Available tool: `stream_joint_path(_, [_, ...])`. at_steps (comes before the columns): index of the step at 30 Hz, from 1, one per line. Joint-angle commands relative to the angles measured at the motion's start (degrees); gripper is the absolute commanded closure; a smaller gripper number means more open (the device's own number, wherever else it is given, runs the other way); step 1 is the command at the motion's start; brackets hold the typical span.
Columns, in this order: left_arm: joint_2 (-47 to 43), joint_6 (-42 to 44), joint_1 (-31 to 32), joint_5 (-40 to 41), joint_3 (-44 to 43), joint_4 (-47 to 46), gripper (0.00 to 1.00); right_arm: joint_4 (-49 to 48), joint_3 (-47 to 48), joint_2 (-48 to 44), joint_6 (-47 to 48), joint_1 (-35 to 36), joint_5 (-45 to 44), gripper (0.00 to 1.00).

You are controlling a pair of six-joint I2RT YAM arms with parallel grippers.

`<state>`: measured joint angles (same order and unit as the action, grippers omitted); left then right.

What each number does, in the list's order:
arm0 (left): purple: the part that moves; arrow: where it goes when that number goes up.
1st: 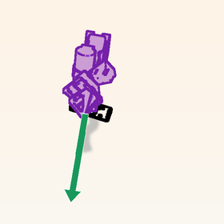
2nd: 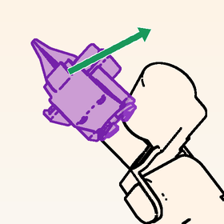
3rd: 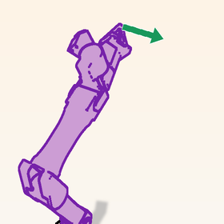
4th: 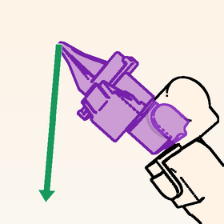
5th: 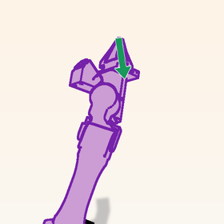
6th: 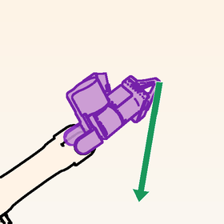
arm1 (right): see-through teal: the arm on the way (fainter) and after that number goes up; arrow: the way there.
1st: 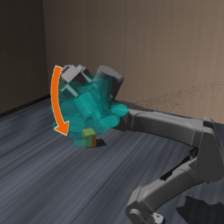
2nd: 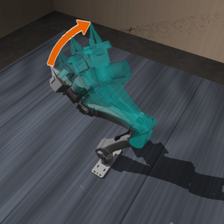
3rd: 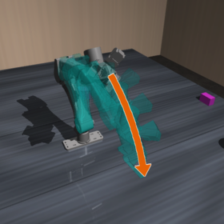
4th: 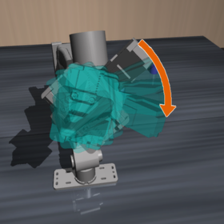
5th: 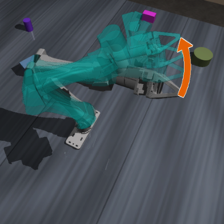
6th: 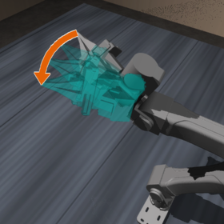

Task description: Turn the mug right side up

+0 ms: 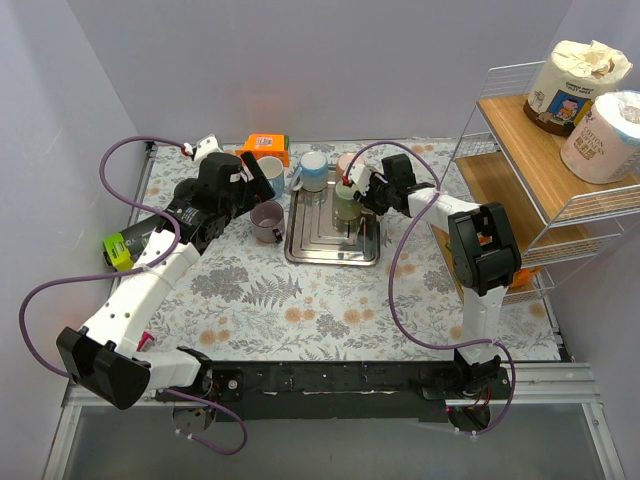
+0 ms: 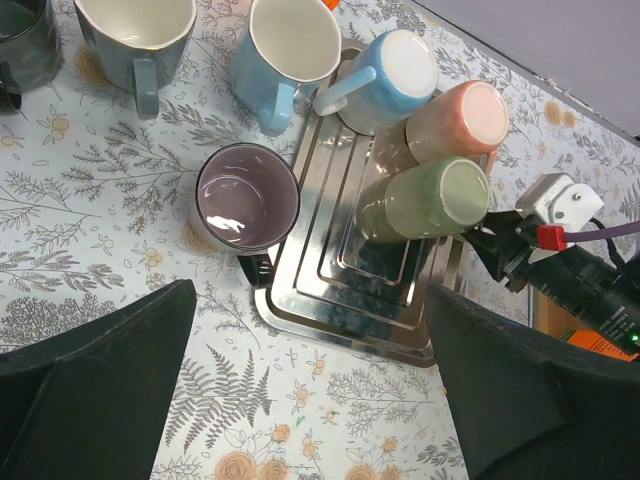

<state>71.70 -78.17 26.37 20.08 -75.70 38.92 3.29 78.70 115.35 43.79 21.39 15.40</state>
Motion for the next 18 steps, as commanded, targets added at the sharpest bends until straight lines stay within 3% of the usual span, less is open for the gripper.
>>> stream_joint_path(1, [-1.0, 0.7, 0.2, -0.3, 0.4, -0.3, 0.02, -0.3, -2.0, -2.3, -1.3, 0.1, 0.2, 0.69])
stream_joint_path(6, [-0.9, 0.7, 0.1, -0.6, 0.5, -0.4, 0.02, 0.7, -1.5, -2.4, -2.5, 0.1, 0.0, 0.94])
stream_joint_path(8, [-1.0, 0.8, 0.1, -0.7, 0.6, -0.6, 0.02, 1.0, -1.1, -2.6, -3.0, 0.1, -0.1, 0.99])
stream_joint_path(13, [-1.0, 0.7, 0.1, -0.9, 0.6, -1.0, 0.02, 1.5, -0.9, -3.6, -4.9, 0.1, -0.4, 0.99])
stream_joint_path(18, [-1.0, 0.7, 0.2, -1.5, 1.2, -1.8, 0.02, 4.1, 2.4, -4.3, -13.5, 0.1, -0.5, 0.99])
